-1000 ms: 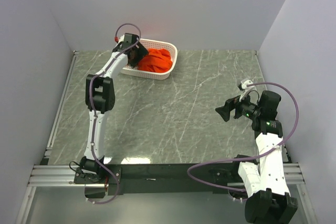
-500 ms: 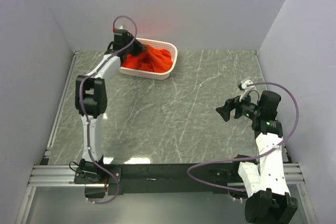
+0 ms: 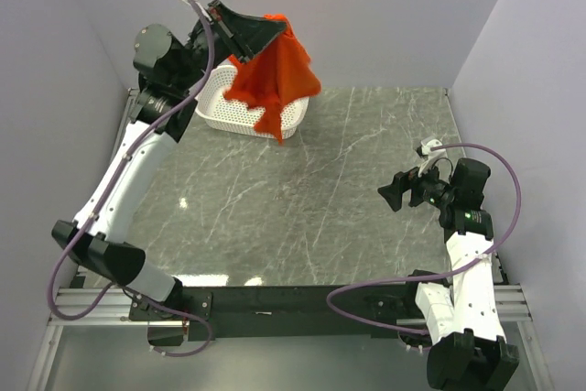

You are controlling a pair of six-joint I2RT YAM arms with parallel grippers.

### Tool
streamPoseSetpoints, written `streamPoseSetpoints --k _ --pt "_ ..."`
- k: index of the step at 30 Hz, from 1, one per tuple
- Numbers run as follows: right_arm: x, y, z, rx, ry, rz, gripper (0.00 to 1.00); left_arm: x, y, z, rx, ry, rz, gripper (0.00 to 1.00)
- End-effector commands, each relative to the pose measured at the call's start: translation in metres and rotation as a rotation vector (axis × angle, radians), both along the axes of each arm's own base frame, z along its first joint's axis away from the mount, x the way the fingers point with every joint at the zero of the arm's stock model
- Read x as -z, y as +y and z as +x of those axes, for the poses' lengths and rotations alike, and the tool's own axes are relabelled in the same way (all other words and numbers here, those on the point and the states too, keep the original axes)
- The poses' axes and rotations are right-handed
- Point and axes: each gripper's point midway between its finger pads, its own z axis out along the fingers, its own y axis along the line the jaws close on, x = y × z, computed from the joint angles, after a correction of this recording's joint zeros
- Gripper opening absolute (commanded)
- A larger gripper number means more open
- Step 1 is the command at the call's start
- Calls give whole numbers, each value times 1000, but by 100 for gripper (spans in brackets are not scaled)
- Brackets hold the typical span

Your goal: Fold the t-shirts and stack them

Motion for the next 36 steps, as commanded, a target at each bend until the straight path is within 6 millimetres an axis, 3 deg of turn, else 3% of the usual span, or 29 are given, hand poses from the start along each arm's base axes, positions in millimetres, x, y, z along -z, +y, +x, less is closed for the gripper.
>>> streamPoseSetpoints --k 1,5,8,14,18,21,26,36 --pt "-10 -6 7 23 -39 -19 100 16 -15 -6 49 -2 46 0" --pt "-8 -9 8 37 -39 -26 100 17 -28 -25 100 -5 53 0" --pt "-8 -12 9 49 -40 -35 100 29 -40 -37 138 8 71 0" --pt "-6 -14 9 57 -36 -42 100 62 -67 -68 254 21 131 0" --pt "-5 -15 10 59 -35 -44 100 99 -91 -96 325 37 193 0" --pt "-5 -15 10 59 -32 -43 100 116 -100 -107 340 55 225 0" --pt "-4 -15 10 58 -27 -44 100 137 -109 -105 308 82 269 0" --pt "-2 -17 10 62 -24 -47 100 187 -115 -73 183 146 372 0"
